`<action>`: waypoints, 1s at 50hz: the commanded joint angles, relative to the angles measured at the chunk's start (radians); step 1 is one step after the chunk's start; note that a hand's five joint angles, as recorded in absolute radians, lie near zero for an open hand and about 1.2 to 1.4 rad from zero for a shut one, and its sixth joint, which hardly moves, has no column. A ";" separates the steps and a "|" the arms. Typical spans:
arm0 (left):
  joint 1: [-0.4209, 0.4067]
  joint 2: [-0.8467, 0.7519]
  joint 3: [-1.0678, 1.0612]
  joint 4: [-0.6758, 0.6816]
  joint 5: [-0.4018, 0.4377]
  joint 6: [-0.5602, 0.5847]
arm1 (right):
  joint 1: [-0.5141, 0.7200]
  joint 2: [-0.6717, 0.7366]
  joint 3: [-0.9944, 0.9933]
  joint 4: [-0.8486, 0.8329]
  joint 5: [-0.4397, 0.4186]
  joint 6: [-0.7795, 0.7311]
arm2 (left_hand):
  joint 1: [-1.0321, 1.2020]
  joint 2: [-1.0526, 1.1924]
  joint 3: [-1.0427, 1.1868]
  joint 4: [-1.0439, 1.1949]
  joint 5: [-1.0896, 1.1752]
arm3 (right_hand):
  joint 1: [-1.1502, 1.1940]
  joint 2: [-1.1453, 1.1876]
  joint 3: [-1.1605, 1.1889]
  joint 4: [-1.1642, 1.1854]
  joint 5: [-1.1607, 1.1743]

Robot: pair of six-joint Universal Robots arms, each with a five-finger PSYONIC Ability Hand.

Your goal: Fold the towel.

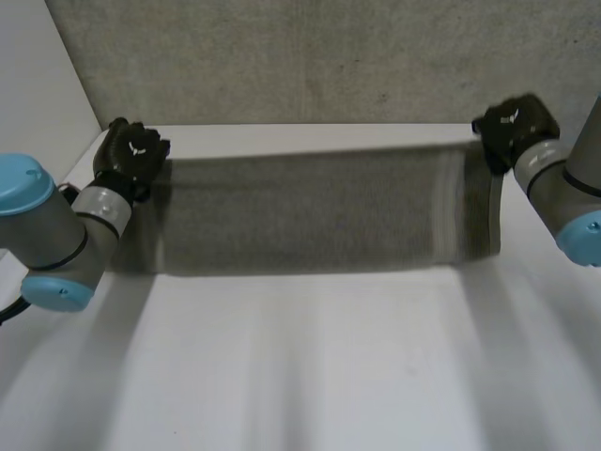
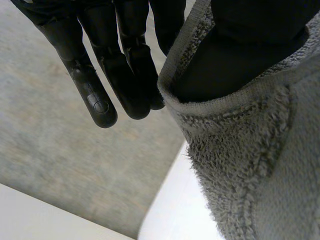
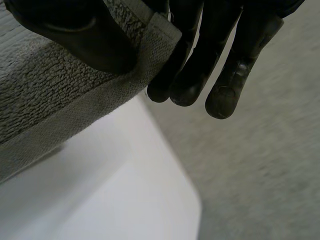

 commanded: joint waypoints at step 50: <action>0.226 0.616 -0.739 -0.247 0.231 -0.110 | -0.219 -0.658 0.700 0.303 -0.210 -0.225 | 0.237 0.179 0.179 0.178 0.187 | 0.060 0.060 0.054 0.052 0.008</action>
